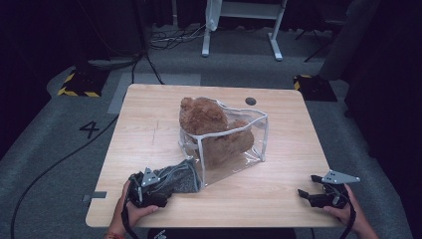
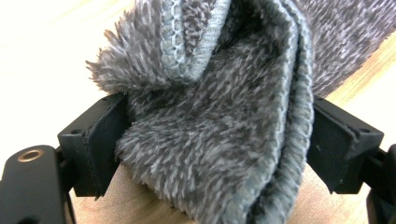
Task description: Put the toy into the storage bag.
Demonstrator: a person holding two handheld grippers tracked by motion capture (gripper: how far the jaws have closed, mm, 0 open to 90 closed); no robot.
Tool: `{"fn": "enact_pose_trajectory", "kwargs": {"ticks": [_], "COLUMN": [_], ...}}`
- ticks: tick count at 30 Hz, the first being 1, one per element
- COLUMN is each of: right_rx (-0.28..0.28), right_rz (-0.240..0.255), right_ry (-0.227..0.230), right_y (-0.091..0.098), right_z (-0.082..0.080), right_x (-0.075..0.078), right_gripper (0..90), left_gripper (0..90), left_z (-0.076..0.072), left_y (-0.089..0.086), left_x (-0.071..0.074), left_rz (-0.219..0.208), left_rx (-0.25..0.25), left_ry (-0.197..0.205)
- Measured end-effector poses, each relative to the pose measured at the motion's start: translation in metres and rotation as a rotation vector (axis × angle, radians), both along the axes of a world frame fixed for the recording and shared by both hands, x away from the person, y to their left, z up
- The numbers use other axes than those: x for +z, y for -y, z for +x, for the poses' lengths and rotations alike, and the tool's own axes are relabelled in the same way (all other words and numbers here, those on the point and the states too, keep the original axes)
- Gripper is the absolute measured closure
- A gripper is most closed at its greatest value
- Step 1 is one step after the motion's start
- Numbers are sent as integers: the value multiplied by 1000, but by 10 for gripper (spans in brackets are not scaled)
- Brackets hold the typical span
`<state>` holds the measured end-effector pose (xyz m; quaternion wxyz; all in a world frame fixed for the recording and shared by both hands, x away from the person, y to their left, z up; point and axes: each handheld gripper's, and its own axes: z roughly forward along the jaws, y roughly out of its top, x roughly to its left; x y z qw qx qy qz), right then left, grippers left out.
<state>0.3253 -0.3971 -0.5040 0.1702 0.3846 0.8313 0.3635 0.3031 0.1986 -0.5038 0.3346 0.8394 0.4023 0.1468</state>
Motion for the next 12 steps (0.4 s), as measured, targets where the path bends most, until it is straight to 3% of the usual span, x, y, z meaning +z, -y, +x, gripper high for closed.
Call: {"fn": "enact_pose_trajectory", "kwargs": {"ticks": [12], "right_rx": [0], "right_rz": [0], "right_ry": [0], "right_y": [0], "right_z": [0], "right_x": [0], "right_gripper": [156], "left_gripper": [149], "left_z": [1], "left_y": [-1], "left_x": [0], "left_rz": [5], "left_rx": [-5], "left_ry": [0]}}
